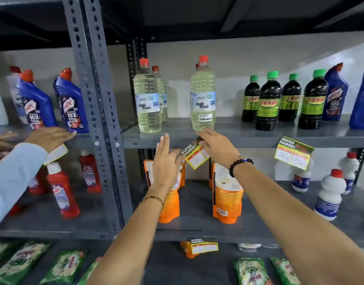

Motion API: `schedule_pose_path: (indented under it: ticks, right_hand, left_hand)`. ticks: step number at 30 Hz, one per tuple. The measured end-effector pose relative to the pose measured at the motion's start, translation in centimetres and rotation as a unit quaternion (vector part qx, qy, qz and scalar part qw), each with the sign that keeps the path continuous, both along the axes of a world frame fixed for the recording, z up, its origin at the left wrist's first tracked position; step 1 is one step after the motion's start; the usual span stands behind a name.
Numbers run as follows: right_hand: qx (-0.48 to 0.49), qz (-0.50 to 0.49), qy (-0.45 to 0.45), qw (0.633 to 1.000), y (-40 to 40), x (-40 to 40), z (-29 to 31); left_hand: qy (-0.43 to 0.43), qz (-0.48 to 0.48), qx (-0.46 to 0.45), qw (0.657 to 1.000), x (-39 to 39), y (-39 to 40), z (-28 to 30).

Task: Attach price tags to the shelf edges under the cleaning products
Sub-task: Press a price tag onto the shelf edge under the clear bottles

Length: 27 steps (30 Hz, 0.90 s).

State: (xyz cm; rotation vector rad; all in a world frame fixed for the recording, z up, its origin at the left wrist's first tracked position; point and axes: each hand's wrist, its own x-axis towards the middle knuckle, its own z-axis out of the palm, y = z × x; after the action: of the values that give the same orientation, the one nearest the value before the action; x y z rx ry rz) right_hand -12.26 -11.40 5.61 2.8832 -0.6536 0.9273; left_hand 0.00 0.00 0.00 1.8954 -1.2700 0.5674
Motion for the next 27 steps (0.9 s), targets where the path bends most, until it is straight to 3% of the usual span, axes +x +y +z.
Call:
schedule_pose_path:
  ticks: [7, 13, 18, 24, 27]
  right_hand:
    - [0.035, 0.002, -0.078, 0.996, -0.1, 1.1, 0.5]
    - [0.137, 0.009, -0.145, 0.980, -0.1, 0.8, 1.1]
    - [0.206, 0.059, -0.126, 0.969, 0.8, 0.7, 1.3]
    - [0.158, 0.033, -0.127, 0.979, 2.4, 2.8, -0.4]
    - [0.142, 0.000, -0.144, 0.979, 2.7, 3.2, -0.5]
  left_hand:
    - [0.039, -0.030, -0.031, 0.998, 1.3, -1.2, 0.7]
    - [0.049, -0.074, -0.038, 0.995, 1.9, -0.8, 1.7]
    - [0.012, -0.081, 0.019, 0.997, 3.4, 1.3, 3.3]
    - [-0.011, -0.046, 0.088, 0.995, 6.3, 3.3, 3.7]
    - [-0.005, -0.042, 0.074, 0.996, 6.5, 3.0, 3.7]
